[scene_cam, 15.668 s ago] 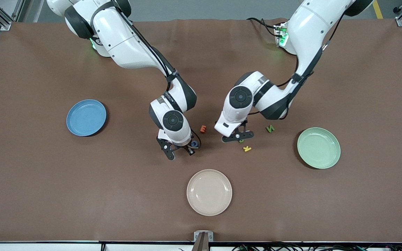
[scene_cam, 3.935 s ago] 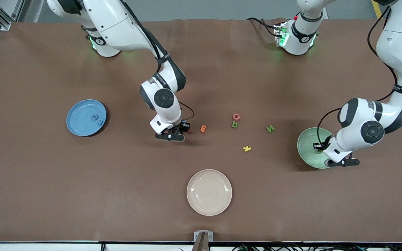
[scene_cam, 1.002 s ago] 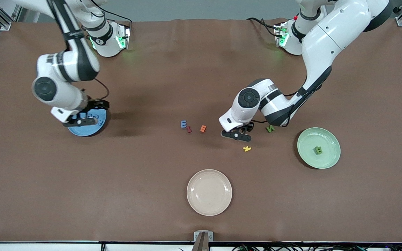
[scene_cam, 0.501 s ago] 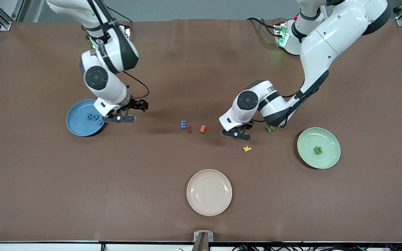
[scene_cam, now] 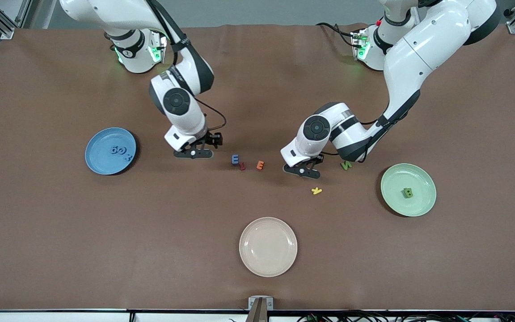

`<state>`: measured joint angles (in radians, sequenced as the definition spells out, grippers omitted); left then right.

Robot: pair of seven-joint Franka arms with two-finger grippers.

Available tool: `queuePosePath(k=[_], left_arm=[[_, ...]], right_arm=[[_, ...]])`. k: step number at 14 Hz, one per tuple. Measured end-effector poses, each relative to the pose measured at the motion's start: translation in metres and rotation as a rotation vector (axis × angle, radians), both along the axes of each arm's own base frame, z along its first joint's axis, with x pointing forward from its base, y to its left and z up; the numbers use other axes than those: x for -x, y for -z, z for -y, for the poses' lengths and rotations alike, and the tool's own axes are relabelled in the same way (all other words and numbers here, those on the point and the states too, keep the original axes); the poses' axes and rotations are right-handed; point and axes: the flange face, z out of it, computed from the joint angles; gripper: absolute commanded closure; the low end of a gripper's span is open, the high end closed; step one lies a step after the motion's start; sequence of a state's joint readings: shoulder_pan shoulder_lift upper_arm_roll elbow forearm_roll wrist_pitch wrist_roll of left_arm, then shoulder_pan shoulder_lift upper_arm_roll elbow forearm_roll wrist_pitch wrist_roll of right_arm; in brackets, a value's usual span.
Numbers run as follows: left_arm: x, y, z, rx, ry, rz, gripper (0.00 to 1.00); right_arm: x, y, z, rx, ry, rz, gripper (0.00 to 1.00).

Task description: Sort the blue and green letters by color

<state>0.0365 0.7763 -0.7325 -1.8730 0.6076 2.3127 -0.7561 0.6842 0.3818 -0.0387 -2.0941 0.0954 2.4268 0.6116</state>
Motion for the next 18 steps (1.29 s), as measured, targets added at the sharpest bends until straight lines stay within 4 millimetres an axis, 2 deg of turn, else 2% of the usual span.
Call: queuePosePath(k=[4,7,10,12,15,18], left_arm=[[-0.002,-0.001,-0.002,0.001,-0.005,0.003,0.93],[-0.012,-0.007,-0.005,0.009,-0.019,0.017,0.96],[-0.037,-0.025,-0.015,0.022,-0.058,0.06,0.98],[-0.058,-0.037,-0.033,0.024,-0.097,0.087,1.0],[-0.077,-0.046,-0.061,0.017,-0.138,0.115,1.0],[-0.102,-0.057,-0.096,0.004,-0.181,0.156,1.0]], right_arm=[[0.005,0.026,-0.065,0.004,0.038,0.012,0.2],[0.001,0.042,-0.093,0.001,0.059,0.022,0.22],[-0.008,0.048,-0.099,-0.001,0.064,0.03,0.22],[-0.011,0.047,-0.098,-0.001,0.067,0.036,0.24],[-0.016,0.046,-0.094,0.022,0.039,0.061,0.29],[-0.018,0.046,-0.091,0.039,0.02,0.073,0.32]])
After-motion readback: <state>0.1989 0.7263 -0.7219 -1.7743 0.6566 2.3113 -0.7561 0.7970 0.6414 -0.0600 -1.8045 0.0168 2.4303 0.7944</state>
